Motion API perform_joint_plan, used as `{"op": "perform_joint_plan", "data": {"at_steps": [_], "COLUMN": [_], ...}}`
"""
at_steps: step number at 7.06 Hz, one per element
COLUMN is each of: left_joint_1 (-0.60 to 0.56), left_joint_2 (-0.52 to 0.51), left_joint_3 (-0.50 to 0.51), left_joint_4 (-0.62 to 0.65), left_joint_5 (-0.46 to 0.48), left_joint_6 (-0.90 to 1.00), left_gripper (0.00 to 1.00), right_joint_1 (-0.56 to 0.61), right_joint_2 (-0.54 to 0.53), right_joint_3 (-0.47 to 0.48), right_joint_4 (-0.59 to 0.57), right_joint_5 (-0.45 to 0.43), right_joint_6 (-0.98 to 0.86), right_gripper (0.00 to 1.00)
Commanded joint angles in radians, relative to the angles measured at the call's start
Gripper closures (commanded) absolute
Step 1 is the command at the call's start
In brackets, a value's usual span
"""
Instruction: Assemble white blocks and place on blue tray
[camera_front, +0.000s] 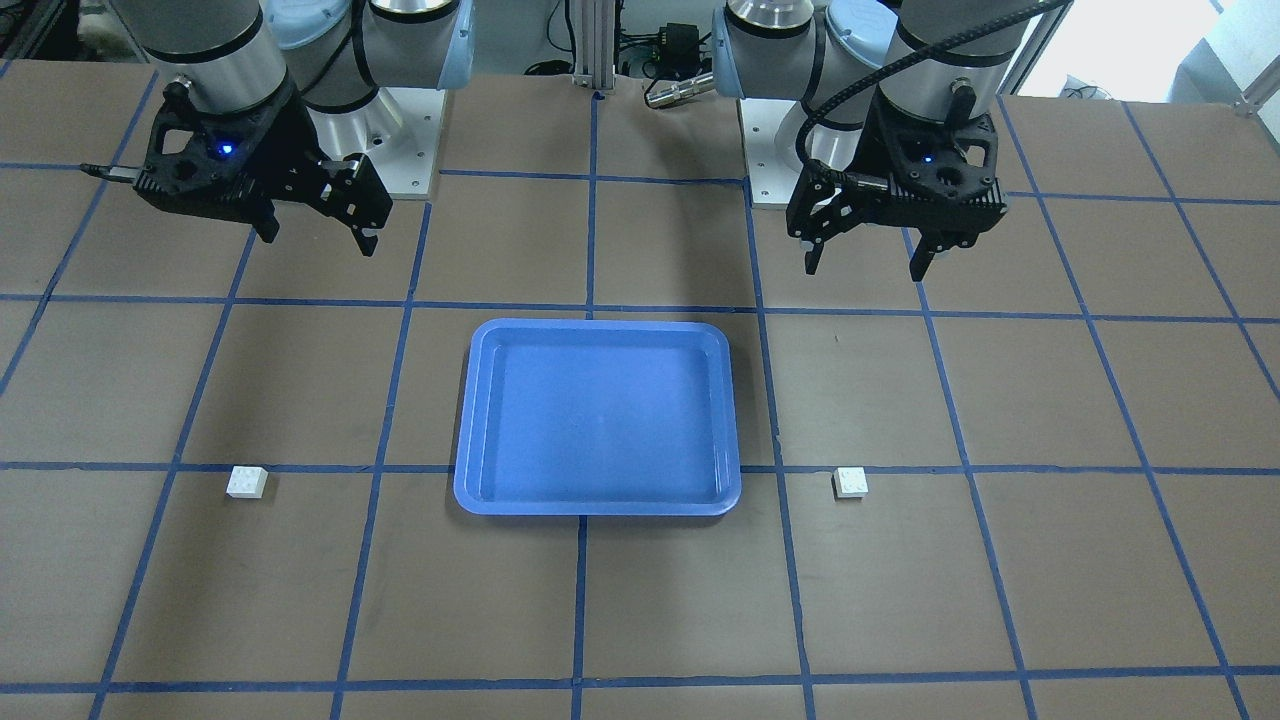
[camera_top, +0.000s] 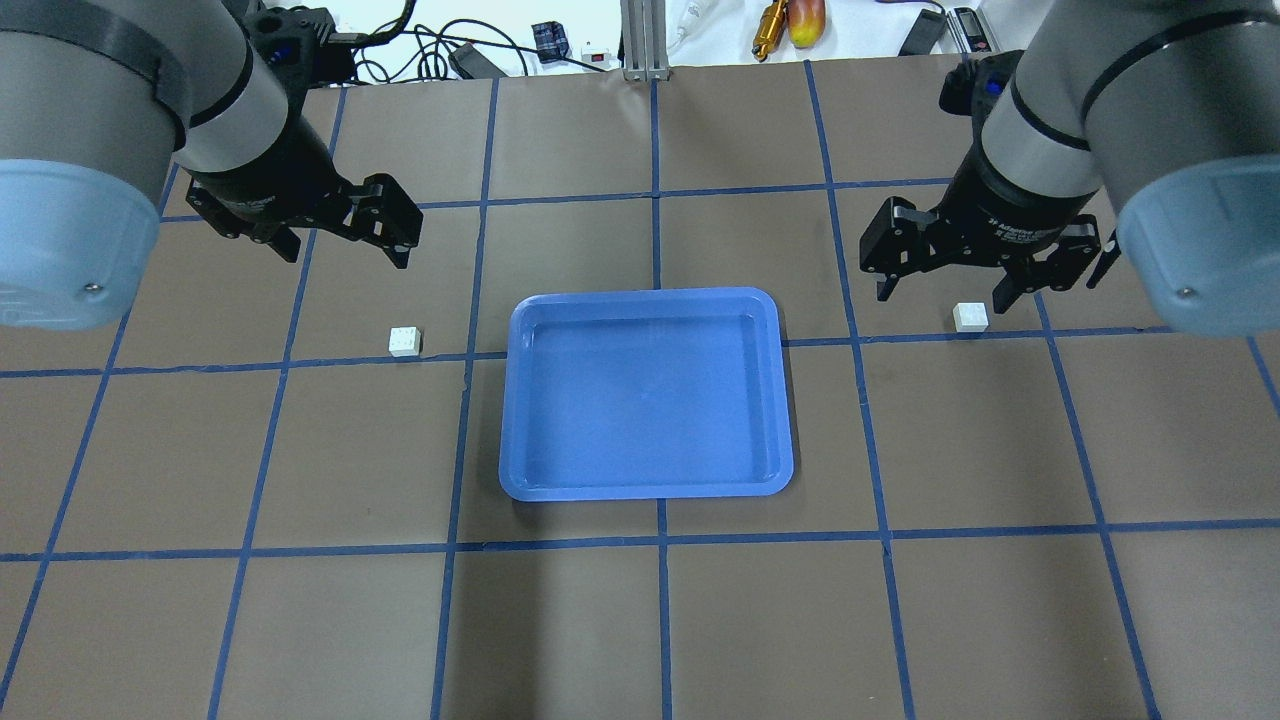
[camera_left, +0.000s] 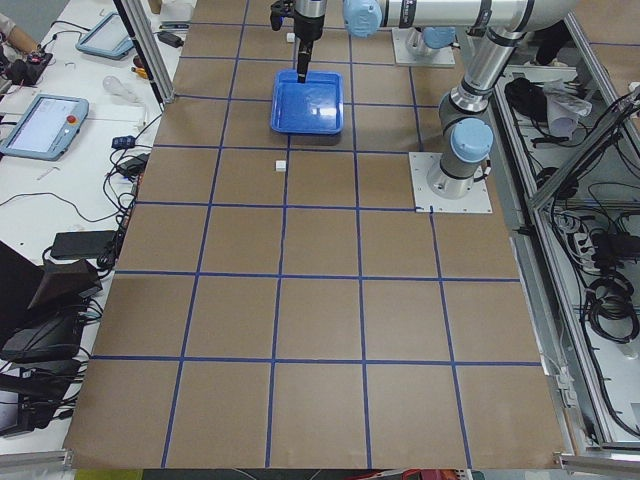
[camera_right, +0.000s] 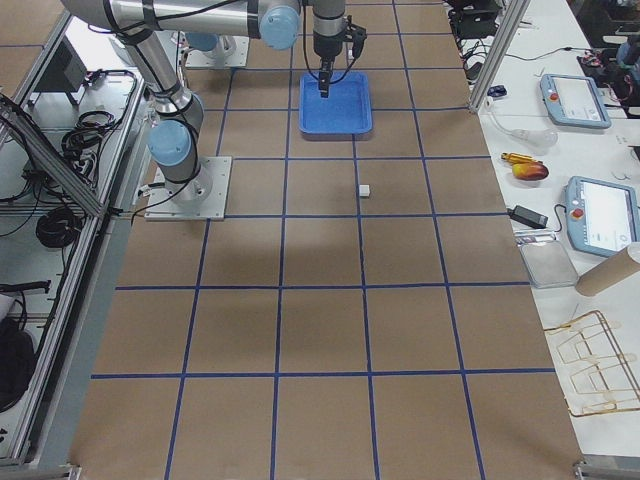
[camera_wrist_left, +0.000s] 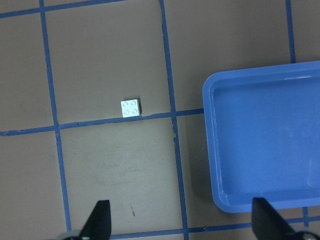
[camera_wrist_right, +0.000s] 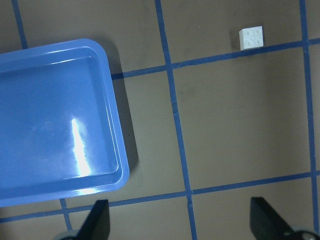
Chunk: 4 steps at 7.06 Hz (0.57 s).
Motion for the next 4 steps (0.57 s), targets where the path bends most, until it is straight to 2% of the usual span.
{"op": "perform_joint_plan", "data": {"at_steps": [1, 4], "left_joint_1": [0.0, 0.0], "left_joint_2": [0.001, 0.001], "left_joint_3": [0.0, -0.003], "left_joint_4": [0.0, 0.0], "left_joint_5": [0.0, 0.0], "left_joint_6": [0.0, 0.0], "left_gripper": [0.0, 0.0], "right_joint_1": [0.001, -0.005], "right_joint_2": [0.007, 0.008], "right_joint_3": [-0.032, -0.04], "right_joint_4": [0.037, 0.074], "right_joint_5": [-0.001, -0.001], "right_joint_6": [0.002, 0.0], "right_gripper": [0.0, 0.0]}}
